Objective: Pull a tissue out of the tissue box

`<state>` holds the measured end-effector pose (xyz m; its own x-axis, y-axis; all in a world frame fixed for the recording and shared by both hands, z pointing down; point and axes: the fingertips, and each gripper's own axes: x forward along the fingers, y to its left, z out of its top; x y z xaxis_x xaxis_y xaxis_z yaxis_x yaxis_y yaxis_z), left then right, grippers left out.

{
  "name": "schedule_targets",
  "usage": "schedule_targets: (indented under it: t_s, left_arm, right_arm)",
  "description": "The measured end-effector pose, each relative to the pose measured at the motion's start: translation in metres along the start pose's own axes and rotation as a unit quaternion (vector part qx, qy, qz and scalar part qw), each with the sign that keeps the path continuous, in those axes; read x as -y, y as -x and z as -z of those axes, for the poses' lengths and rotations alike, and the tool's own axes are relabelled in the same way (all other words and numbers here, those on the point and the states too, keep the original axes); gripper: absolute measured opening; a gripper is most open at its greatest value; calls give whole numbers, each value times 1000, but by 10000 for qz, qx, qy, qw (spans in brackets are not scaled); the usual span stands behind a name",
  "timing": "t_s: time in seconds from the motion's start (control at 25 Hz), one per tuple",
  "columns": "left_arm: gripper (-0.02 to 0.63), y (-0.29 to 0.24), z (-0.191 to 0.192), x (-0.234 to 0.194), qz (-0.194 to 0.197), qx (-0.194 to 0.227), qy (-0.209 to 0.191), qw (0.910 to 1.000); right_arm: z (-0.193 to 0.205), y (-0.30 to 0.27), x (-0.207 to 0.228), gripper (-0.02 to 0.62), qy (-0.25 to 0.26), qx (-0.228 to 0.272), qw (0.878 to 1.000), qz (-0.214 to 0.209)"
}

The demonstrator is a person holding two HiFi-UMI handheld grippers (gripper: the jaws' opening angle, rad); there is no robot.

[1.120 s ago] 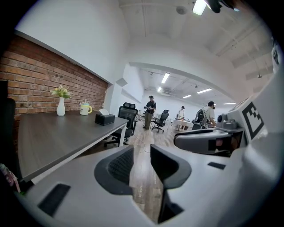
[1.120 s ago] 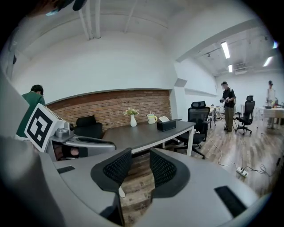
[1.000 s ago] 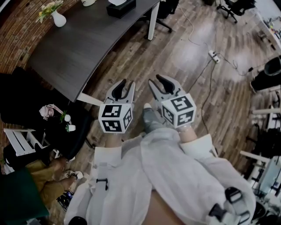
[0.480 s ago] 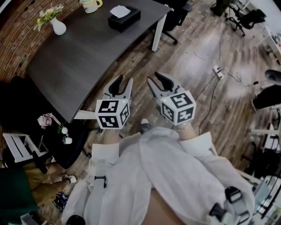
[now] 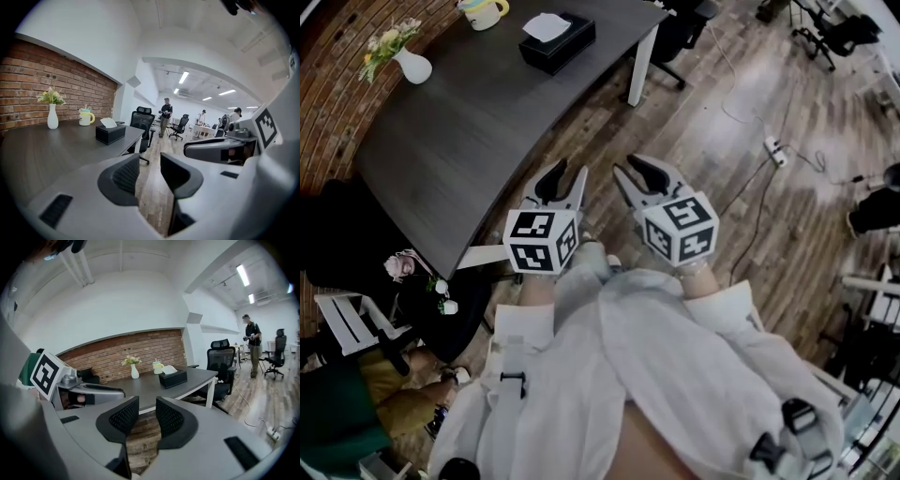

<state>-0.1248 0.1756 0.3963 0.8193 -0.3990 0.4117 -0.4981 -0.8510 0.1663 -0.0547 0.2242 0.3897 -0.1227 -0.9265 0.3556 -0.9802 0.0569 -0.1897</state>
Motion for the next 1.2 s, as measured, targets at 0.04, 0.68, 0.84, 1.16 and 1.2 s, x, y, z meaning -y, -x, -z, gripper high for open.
schedule_targets:
  t_s: [0.04,0.68,0.84,1.16,1.2]
  left_arm:
    - [121,-4,-2,-3,-18,11,10,10000]
    - [121,-99,-41,-77,74,9,182,9998]
    - [121,-134,-67,-104,138,9,138,9998]
    - [124,-191,-130,-163,286,200,-35,9994]
    - [124,-196,-137,-171,283,232,-51,9993]
  right_arm:
    - [0,-3,5,107,-28,3,10000,27]
    - [-29,-100,76,107,-127,-130,9995,270]
    - [-57,-144,92,107,-231,-89,9994,237]
    - [-114,-228,123,107,-296,105,9991,292]
    - [-120,-237,125,107,-263,120,9992,285]
